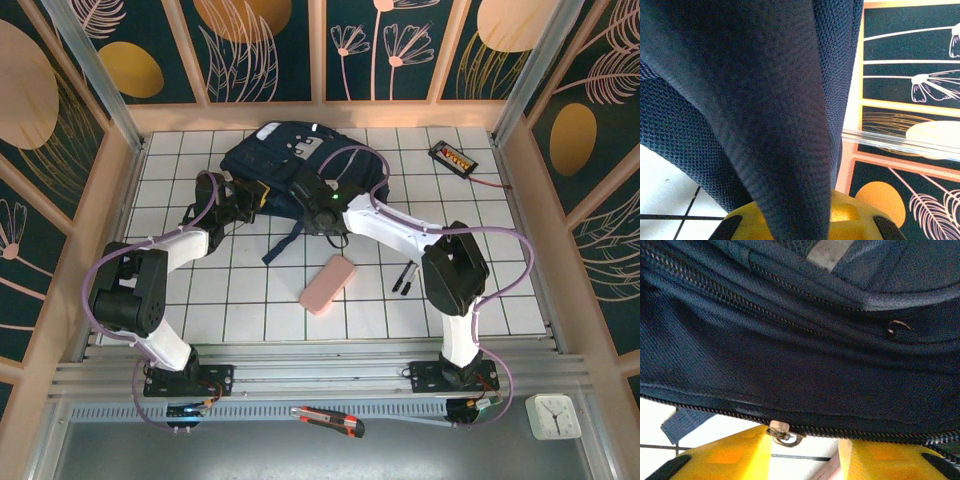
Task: Pack the student bag
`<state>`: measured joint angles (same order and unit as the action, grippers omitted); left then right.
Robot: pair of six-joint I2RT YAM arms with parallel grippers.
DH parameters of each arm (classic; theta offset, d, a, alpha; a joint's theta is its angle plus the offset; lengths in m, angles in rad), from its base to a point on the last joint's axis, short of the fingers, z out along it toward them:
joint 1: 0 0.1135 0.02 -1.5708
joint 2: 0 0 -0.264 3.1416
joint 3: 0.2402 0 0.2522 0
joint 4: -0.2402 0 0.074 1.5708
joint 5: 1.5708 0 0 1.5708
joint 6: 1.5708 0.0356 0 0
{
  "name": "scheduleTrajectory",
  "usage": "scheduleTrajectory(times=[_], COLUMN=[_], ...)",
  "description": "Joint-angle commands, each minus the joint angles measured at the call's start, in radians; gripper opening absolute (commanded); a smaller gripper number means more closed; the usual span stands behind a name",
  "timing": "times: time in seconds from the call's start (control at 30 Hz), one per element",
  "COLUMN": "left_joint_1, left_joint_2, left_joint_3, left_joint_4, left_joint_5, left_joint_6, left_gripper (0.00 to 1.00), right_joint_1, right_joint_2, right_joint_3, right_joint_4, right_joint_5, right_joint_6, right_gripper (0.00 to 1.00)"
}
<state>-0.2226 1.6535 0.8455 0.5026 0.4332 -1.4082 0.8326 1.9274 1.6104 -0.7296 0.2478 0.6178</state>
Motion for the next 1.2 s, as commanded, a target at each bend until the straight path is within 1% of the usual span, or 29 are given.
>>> scheduleTrajectory(times=[0.0, 0.23, 0.33, 0.4, 0.5, 0.67, 0.83, 0.97, 1.0, 1.07, 1.1, 1.17], left_joint_1=[-0.011, -0.011, -0.011, -0.012, -0.011, 0.007, 0.068, 0.104, 0.106, 0.106, 0.104, 0.099], left_joint_2=[-0.055, -0.054, -0.054, -0.054, -0.052, -0.044, -0.056, -0.068, -0.072, -0.071, -0.072, -0.078], left_joint_3=[0.037, 0.035, 0.028, 0.024, 0.015, 0.009, 0.009, 0.014, 0.016, 0.017, 0.013, 0.003], left_joint_4=[0.054, 0.062, 0.062, 0.062, 0.059, 0.046, 0.0, -0.037, -0.047, -0.037, -0.024, -0.006], left_joint_5=[0.044, 0.049, 0.047, 0.043, 0.032, 0.022, 0.03, 0.043, 0.045, 0.059, 0.068, 0.068], left_joint_6=[-0.073, -0.078, -0.075, -0.07, -0.059, -0.031, 0.025, 0.064, 0.072, 0.068, 0.055, 0.032], left_gripper=[0.0, 0.0, 0.0, 0.0, 0.0, 0.0, 0.0, 0.0, 0.0, 0.0, 0.0, 0.0], right_joint_1=[-0.007, -0.01, -0.011, -0.012, -0.022, -0.09, -0.193, -0.279, -0.28, -0.279, -0.278, -0.238], right_joint_2=[0.01, 0.003, -0.006, -0.019, -0.057, -0.122, -0.18, -0.183, -0.18, -0.174, -0.175, -0.177], right_joint_3=[0.027, 0.019, 0.016, 0.012, -0.018, -0.124, -0.222, -0.214, -0.199, -0.172, -0.169, -0.175], right_joint_4=[0.015, 0.03, 0.018, 0.004, -0.008, -0.025, -0.037, -0.024, -0.005, 0.059, 0.101, 0.192], right_joint_5=[0.043, 0.029, 0.027, 0.027, -0.005, -0.152, -0.176, -0.187, -0.22, -0.341, -0.418, -0.534], right_joint_6=[-0.007, -0.009, -0.006, -0.006, -0.013, -0.045, -0.115, -0.168, -0.184, -0.228, -0.24, -0.231], right_gripper=[0.32, 0.18, 0.09, 0.0, 0.0, 0.0, 0.0, 0.0, 0.0, 0.0, 0.12, 0.47])
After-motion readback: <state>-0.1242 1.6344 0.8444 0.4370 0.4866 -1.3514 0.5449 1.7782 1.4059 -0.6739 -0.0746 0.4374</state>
